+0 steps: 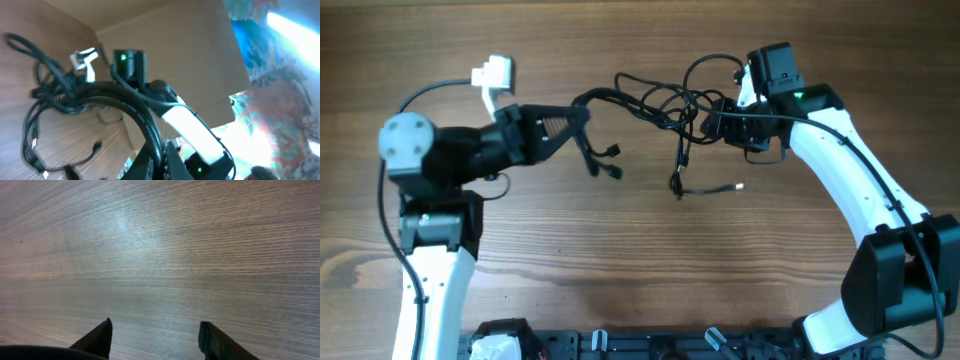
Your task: Untangle cables
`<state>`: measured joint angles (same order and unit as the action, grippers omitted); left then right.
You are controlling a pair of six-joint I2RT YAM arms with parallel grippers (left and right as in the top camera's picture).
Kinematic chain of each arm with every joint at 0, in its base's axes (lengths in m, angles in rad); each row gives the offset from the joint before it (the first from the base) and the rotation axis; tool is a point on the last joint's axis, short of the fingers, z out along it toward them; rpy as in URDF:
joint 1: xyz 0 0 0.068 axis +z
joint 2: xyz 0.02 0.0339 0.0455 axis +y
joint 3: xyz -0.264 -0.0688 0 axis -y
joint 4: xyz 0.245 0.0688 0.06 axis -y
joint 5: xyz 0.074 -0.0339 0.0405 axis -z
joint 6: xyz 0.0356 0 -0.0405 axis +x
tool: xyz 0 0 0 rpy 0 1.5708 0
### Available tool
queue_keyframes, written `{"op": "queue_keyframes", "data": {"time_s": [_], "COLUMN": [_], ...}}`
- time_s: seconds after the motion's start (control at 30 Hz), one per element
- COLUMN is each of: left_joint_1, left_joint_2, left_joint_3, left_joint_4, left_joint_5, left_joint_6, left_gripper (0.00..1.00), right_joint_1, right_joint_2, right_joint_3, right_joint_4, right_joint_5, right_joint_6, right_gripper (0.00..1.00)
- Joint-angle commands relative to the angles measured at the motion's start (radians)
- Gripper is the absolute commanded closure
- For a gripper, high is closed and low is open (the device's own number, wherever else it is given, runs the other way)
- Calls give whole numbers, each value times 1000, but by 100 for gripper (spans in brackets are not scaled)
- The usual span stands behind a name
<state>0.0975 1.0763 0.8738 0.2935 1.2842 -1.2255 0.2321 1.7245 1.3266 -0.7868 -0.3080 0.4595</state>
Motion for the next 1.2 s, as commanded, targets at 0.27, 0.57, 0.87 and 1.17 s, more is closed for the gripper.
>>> {"op": "queue_keyframes", "data": {"time_s": [0.27,0.57,0.87,1.17], "left_joint_1": [158,-126,-191,-286], "left_joint_2": [94,325,415,320], "left_joint_3": [20,20,24,137], "left_joint_4": [-966,-1059,-946,-880], "left_joint_5": [-694,-912,-969,-803], "left_joint_6": [673,698,699,967], "left_gripper": [96,96,46,15], "right_joint_1": [-45,-43,-39,-40], "right_joint_2": [35,35,-54,-132], "right_joint_3": [-6,-6,11,11], "right_joint_4": [-90,-190,-188,-138], "right_joint_5": [97,-7,-199,-171], "right_joint_6": [-120,-267,-326,-296], "right_gripper": [46,46,36,24]}}
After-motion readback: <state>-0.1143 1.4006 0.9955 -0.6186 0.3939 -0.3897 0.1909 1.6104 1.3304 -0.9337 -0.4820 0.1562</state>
